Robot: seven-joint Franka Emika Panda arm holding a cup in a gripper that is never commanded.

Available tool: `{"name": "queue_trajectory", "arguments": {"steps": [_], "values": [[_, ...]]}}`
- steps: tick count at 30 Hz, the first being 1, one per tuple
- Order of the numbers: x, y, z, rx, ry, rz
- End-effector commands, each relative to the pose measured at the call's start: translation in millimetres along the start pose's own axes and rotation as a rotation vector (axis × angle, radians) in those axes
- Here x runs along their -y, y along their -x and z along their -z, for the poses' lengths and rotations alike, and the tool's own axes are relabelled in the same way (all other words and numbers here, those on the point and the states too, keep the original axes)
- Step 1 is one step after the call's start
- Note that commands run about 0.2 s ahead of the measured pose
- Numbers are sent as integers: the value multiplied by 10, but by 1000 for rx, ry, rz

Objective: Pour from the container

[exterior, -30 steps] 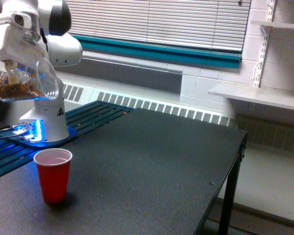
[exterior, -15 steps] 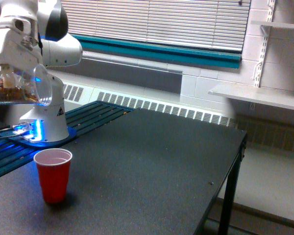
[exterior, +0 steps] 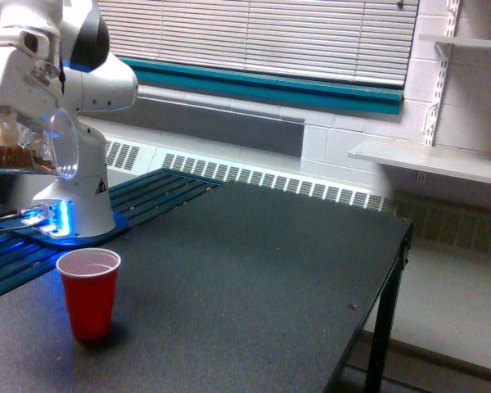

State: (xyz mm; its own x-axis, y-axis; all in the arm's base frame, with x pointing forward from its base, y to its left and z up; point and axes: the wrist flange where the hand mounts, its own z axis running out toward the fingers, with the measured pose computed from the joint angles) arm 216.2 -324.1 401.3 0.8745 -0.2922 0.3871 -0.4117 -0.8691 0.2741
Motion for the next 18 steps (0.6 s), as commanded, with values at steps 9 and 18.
{"name": "queue_trajectory", "arguments": {"steps": [9,18], "values": [[119,-106,-25,-3,23,50],[170,-101,-66,-2,38,80]]}}
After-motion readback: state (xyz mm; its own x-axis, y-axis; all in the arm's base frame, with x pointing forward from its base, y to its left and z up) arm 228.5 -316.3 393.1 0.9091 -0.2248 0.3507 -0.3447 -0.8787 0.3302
